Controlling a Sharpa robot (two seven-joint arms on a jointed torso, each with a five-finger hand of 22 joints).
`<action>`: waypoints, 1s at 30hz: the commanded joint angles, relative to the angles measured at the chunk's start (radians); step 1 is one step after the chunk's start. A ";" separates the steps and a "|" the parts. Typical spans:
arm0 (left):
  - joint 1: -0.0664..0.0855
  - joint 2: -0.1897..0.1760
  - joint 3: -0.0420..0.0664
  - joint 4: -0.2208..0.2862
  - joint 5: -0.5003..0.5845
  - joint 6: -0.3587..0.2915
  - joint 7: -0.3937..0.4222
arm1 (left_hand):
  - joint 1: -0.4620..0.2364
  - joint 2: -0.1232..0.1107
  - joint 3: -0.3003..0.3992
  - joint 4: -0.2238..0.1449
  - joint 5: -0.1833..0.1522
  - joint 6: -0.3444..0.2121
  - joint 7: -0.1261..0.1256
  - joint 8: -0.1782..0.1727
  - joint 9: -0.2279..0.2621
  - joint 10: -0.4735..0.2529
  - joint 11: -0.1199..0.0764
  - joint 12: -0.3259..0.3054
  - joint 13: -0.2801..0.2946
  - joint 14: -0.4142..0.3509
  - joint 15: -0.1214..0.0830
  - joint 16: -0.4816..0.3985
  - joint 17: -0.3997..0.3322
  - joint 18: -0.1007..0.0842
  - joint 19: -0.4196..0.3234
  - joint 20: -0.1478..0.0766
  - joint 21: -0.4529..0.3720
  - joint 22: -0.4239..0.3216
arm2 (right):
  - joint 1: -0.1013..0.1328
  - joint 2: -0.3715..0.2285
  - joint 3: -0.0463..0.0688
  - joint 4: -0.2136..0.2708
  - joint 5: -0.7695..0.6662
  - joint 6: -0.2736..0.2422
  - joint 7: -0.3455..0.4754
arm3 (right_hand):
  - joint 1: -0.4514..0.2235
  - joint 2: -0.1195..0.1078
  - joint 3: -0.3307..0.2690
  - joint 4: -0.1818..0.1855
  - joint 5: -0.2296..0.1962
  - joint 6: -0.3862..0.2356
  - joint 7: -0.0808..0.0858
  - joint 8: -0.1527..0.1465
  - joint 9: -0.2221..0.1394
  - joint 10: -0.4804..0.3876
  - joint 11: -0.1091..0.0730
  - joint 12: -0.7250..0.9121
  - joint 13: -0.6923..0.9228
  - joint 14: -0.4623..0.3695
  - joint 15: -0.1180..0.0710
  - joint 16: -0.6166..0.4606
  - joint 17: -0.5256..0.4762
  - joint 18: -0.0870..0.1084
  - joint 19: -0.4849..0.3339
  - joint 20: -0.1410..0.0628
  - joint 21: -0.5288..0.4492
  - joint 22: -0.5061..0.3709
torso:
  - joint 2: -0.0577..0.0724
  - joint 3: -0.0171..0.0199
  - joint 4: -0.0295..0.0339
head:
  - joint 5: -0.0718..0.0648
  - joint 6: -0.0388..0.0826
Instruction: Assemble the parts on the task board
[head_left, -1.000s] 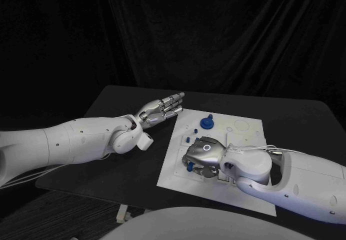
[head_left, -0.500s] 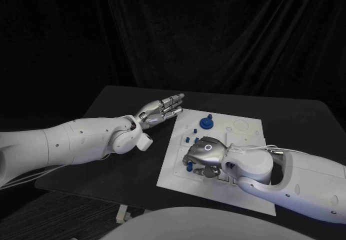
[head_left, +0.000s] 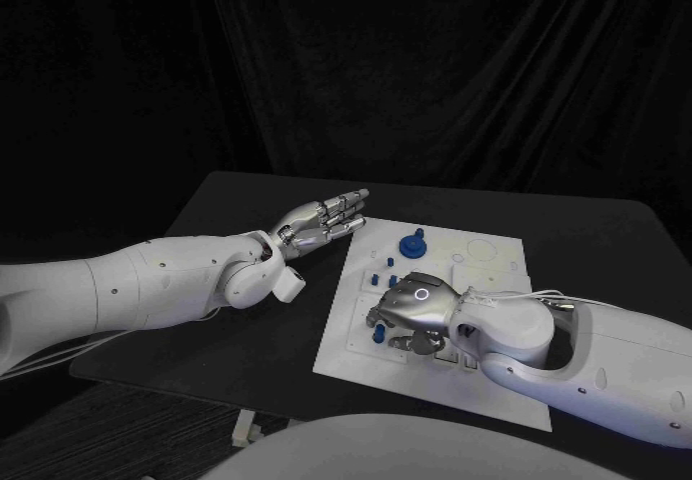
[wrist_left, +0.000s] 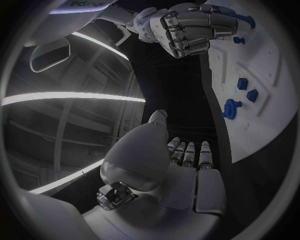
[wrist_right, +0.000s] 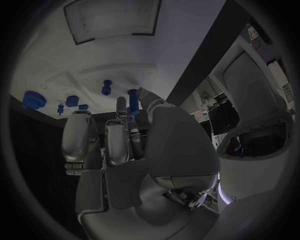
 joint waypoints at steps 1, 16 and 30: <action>-0.001 0.002 0.001 0.001 0.007 0.013 0.007 | 0.011 -0.003 0.002 -0.006 0.004 0.004 0.008 0.005 0.002 0.000 0.007 -0.002 -0.001 0.001 0.006 -0.004 -0.002 -0.002 0.001 0.009 -0.003 -0.001 | -0.002 -0.003 0.000 0.003 0.011 -0.042 0.017 | 0.012 0.004 -0.003 0.003 -0.002 0.012 0.002 0.007 -0.001 0.010 -0.001 -0.006 -0.001 -0.002 -0.008 -0.004 0.000 0.020 -0.002 -0.008 -0.006 0.164 | 0.000 0.0000 -0.0003 | 0.001 0.000; -0.002 -0.002 0.001 0.004 0.007 0.012 0.010 | 0.011 -0.003 0.003 -0.008 0.004 0.011 0.012 0.007 0.003 0.000 0.011 -0.001 -0.001 0.001 0.010 -0.004 -0.002 -0.002 0.001 0.014 -0.003 -0.001 | 0.031 -0.127 0.000 0.059 0.032 -0.195 0.011 | 0.061 -0.015 -0.118 0.123 -0.053 -0.130 -0.005 -0.055 -0.081 0.022 0.005 -0.018 0.000 0.003 0.000 -0.003 0.003 0.018 0.005 -0.002 -0.005 0.167 | 0.000 0.0002 0.0001 | -0.009 0.000; -0.003 0.001 0.001 0.006 0.007 0.005 0.041 | 0.014 -0.002 0.007 -0.015 0.005 0.030 0.024 0.011 0.005 0.001 0.026 0.011 0.003 0.001 0.028 -0.004 -0.002 0.007 0.001 0.041 -0.003 -0.001 | 0.092 -0.381 0.000 0.111 0.273 -0.223 -0.017 | 0.120 0.035 -0.103 0.149 0.022 0.048 0.017 0.066 -0.064 0.196 -0.043 0.069 0.038 -0.058 -0.024 -0.160 -0.221 0.037 -0.027 -0.016 -0.107 0.134 | 0.000 0.0000 -0.0001 | -0.090 0.000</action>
